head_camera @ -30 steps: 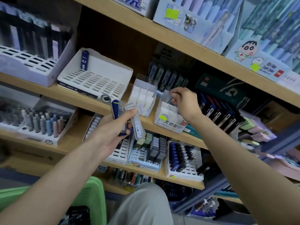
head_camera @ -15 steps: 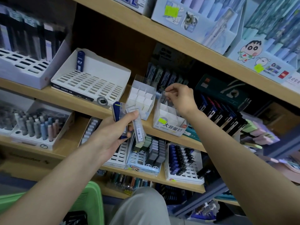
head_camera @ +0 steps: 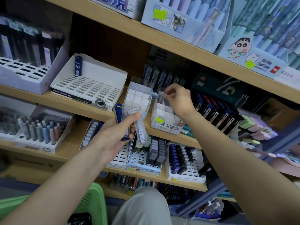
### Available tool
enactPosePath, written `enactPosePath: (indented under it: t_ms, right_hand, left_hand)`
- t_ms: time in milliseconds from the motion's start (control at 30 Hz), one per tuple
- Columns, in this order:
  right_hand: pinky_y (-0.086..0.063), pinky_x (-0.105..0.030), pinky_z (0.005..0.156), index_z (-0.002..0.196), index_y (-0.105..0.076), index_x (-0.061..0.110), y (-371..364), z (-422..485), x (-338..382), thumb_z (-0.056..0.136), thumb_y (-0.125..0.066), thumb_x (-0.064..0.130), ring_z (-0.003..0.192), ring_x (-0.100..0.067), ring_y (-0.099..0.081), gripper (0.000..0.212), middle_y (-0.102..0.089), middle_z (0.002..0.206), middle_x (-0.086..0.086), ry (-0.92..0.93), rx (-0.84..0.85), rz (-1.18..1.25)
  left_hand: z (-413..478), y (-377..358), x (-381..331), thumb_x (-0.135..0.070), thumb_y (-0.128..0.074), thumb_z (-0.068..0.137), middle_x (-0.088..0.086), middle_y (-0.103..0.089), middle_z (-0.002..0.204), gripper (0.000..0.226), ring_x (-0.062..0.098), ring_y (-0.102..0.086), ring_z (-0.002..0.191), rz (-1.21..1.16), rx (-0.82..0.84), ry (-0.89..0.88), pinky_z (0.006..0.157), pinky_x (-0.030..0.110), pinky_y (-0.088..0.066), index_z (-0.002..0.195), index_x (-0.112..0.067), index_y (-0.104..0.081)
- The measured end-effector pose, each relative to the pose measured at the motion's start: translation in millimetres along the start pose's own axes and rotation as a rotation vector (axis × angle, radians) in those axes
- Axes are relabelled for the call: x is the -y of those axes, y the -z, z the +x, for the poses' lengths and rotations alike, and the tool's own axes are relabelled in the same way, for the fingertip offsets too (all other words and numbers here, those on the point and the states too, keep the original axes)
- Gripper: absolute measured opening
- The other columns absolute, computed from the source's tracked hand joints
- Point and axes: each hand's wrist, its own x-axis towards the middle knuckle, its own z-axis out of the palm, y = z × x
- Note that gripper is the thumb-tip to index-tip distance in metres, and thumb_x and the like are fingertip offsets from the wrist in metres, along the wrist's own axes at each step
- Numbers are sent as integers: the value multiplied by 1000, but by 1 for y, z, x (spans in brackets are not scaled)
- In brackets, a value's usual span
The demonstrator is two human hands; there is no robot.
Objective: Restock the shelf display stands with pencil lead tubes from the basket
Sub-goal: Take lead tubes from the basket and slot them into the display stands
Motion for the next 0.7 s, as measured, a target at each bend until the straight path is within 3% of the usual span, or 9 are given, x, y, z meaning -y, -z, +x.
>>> enactPosePath:
  t_ms: [200, 433, 600, 700]
  right_hand:
    - [-53, -37, 82, 99, -61, 9, 0, 6, 4, 90, -62, 12, 81, -18, -56, 9, -58, 87, -2, -77, -16, -31]
    - [-53, -36, 83, 110, -61, 9, 0, 8, 9, 92, -56, 11, 89, -22, -61, 18, -60, 90, -1, -99, 7, -110]
    - [-52, -36, 84, 94, -54, 13, -6, 8, 11, 89, -63, 13, 84, -20, -57, 9, -57, 88, -3, -136, 40, 28]
    - [-51, -35, 87, 97, -54, 12, -6, 5, 13, 89, -61, 11, 84, -16, -55, 10, -57, 85, -3, -136, 67, 119]
  left_hand:
    - [-4, -2, -3, -21, -67, 84, -4, -56, 59, 12, 7, -43, 55, -21, -13, -6, 43, 14, -39, 89, -11, -66]
    - [-5, -3, -4, -22, -67, 85, -5, -57, 58, 13, 7, -42, 55, -33, 0, -4, 44, 13, -40, 92, -11, -65]
    - [-5, -2, -2, -22, -67, 84, -2, -56, 65, 17, 7, -42, 56, -33, 8, 0, 44, 14, -40, 95, -10, -66]
    - [-6, -2, -2, -22, -67, 84, -2, -56, 64, 16, 7, -42, 56, -37, 7, 2, 44, 14, -41, 95, -10, -66]
